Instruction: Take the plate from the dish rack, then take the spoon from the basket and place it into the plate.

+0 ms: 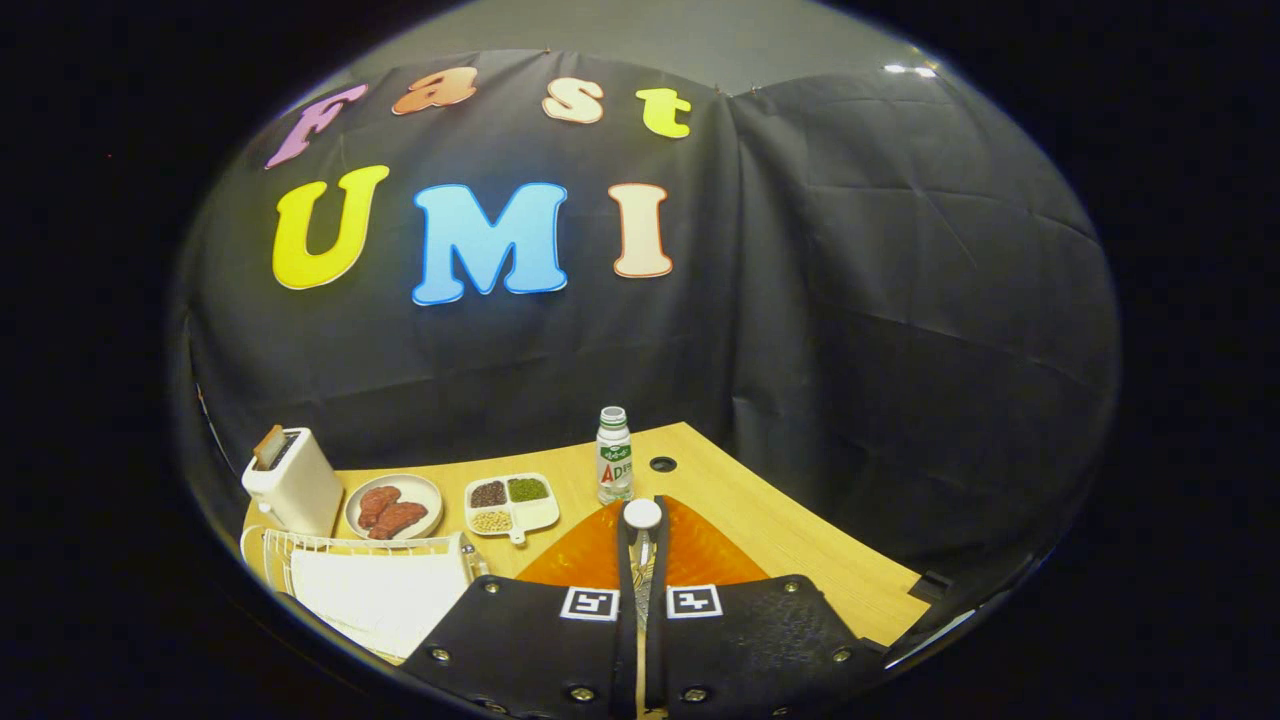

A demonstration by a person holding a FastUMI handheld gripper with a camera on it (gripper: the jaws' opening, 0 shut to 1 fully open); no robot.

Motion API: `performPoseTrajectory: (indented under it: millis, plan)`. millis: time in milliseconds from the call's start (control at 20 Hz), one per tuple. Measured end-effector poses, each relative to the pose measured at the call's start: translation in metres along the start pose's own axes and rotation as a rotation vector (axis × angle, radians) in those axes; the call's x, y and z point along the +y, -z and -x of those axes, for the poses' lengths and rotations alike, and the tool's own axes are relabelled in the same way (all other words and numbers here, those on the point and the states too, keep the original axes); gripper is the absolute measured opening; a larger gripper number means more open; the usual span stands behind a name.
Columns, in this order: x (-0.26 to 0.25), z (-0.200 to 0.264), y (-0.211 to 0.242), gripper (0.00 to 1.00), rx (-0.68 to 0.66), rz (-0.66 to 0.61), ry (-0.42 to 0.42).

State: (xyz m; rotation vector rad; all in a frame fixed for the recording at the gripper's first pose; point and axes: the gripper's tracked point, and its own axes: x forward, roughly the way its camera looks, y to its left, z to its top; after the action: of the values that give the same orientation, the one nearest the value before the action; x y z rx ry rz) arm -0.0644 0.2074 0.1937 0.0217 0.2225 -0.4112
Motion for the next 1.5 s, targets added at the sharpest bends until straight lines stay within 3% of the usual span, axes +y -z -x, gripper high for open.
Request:
performPoseTrajectory:
  millis: [200, 700, 1250, 1500]
  plan:
    - [0.032, 0.043, 0.01, 0.03, -0.001, 0.086, -0.092]
    - [0.141, 0.146, 0.078, 0.03, 0.051, 0.219, -0.414]
    - [0.188, 0.161, 0.152, 0.03, 0.147, 0.257, -0.53]
    - [0.199, 0.165, 0.183, 0.03, 0.223, 0.214, -0.576]
